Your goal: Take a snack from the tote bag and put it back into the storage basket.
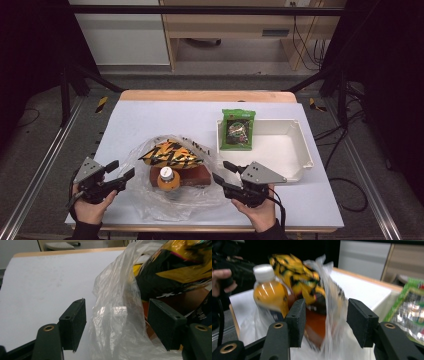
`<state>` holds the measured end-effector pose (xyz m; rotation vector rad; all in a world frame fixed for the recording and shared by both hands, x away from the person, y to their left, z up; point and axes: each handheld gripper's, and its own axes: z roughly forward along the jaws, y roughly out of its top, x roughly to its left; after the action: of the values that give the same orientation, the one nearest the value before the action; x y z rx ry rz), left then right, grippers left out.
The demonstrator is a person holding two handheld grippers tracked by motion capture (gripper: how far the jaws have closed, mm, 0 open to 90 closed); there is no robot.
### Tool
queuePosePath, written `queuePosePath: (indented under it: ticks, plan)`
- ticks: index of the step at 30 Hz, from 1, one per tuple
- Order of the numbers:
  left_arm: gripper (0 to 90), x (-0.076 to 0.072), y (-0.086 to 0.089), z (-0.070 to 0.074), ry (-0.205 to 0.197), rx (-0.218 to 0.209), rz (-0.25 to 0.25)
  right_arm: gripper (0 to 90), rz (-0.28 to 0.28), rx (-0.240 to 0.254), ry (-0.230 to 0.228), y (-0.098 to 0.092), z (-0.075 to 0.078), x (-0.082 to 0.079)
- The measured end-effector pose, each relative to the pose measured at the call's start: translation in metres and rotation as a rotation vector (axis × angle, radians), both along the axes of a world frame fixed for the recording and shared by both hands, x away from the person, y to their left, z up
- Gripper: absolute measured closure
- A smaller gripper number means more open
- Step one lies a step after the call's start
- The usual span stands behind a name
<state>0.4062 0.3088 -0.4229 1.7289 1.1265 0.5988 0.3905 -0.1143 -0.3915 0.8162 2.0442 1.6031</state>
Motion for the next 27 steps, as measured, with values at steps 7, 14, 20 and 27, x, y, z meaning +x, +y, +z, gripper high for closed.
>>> queuePosePath:
  ticks: [7, 14, 20, 27]
  plan:
    - [31.6, 0.000, 0.000, 0.003, -0.013, 0.016, 0.006, 48.0, 0.044, -0.014, -0.016, 0.022, 0.010, 0.009]
    - [34.6, 0.004, 0.001, -0.005, 0.010, 0.028, 0.001, 38.9, 0.065, -0.102, 0.006, 0.059, -0.008, 0.030]
    - [36.3, 0.008, -0.001, -0.012, 0.036, 0.038, -0.005, 37.7, 0.077, -0.109, -0.007, 0.073, -0.014, 0.041]
    - [36.7, 0.010, -0.002, -0.016, 0.054, 0.047, -0.006, 46.1, 0.091, -0.122, -0.038, 0.081, -0.018, 0.048]
